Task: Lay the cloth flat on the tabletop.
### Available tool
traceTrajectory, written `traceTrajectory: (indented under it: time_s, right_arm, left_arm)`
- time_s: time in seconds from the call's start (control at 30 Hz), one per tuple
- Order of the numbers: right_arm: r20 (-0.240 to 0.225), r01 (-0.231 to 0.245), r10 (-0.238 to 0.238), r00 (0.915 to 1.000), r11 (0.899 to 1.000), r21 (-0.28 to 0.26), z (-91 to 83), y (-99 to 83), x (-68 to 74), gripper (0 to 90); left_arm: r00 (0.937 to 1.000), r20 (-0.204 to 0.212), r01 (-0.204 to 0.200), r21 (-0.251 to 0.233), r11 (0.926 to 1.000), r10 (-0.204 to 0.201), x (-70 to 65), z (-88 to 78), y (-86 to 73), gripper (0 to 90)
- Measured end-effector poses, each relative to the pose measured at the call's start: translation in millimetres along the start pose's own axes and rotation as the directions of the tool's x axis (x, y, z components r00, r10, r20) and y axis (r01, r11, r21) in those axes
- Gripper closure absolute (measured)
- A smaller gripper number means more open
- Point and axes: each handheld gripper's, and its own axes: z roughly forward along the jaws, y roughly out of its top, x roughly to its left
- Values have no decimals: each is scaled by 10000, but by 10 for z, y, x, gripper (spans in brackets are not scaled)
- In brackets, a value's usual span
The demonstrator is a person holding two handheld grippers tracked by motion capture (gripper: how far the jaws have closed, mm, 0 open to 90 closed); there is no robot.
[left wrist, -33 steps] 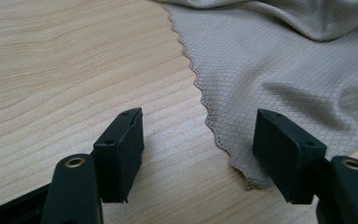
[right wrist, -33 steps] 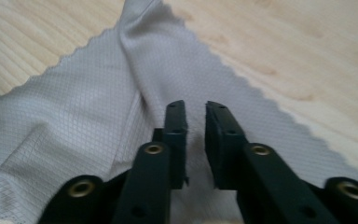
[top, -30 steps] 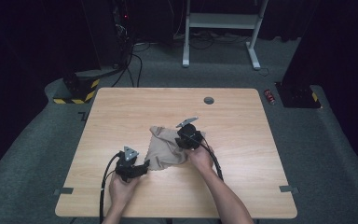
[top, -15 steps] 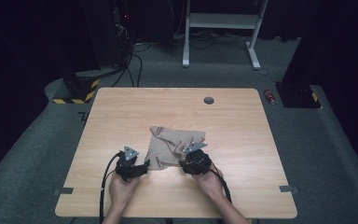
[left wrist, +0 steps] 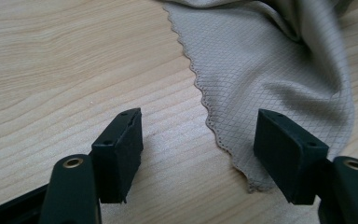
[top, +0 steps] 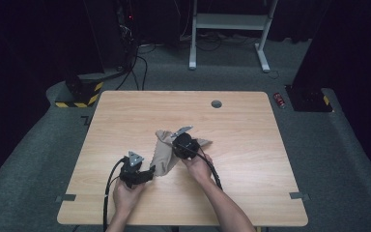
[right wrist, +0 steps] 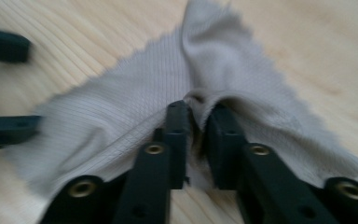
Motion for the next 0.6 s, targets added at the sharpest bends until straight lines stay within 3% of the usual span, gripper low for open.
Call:
traceTrajectory:
  time_s: [0.07, 0.2, 0.27, 0.33, 0.47, 0.5, 0.57, 0.6]
  right_arm:
    - [-206, 15, -11, 9998, 9998, 218, 125, -18, -7, 701]
    - [-357, -202, 176, 9992, 9970, -741, -124, -85, -46, 694]
    - [-314, -83, 48, 9995, 9935, -1134, -309, -170, -83, 769]
    - [-223, -33, 7, 9998, 9928, -1198, -408, -256, -112, 836]
    - [-116, -131, 119, 9999, 9942, -1069, -429, -422, -190, 863]
    - [-49, -344, 341, 9994, 9959, -842, -368, -488, -221, 794]
    - [187, -613, 633, 9978, 9940, -905, -331, -504, -231, 682]
    - [520, -783, 838, 9951, 9918, -1008, -315, -499, -227, 658]
  left_arm:
    - [10000, 0, 6, 5, 10000, -6, -1, -1, 0, 330]
    - [10000, 4, 0, 0, 10000, 0, 0, 0, 0, 330]
    - [10000, 2, 19, -17, 10000, -19, -1, 1, -1, 330]
    - [10000, 9, 9, -6, 10000, -9, 0, 0, 0, 330]
    - [10000, 4, 22, -18, 10000, -22, -1, 1, -1, 330]
    - [10000, 2, 13, -16, 10000, -13, 0, 1, 0, 330]
    - [10000, 1, 11, -23, 10000, -11, 0, 2, -1, 330]
    - [10000, 2, 12, -16, 10000, -12, 0, 1, 0, 330]
